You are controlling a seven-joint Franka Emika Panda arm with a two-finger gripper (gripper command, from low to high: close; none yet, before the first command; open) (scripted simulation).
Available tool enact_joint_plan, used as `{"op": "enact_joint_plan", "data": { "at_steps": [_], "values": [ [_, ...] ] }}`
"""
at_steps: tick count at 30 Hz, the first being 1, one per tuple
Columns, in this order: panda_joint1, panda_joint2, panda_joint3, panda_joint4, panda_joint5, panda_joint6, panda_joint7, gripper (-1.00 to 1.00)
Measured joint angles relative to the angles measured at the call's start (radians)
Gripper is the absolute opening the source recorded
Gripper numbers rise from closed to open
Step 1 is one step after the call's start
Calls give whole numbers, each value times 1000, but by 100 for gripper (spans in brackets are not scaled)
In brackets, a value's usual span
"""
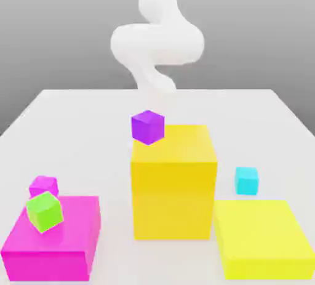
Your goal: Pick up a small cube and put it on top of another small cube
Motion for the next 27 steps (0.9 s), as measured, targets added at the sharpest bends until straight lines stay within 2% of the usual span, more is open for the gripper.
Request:
{"op": "enact_joint_plan", "data": {
  "at_steps": [16, 27],
  "values": [
    [364, 350, 62, -343, 98, 290, -386, 0],
    [578, 581, 170, -577, 98, 490, -593, 0]
  ]
}}
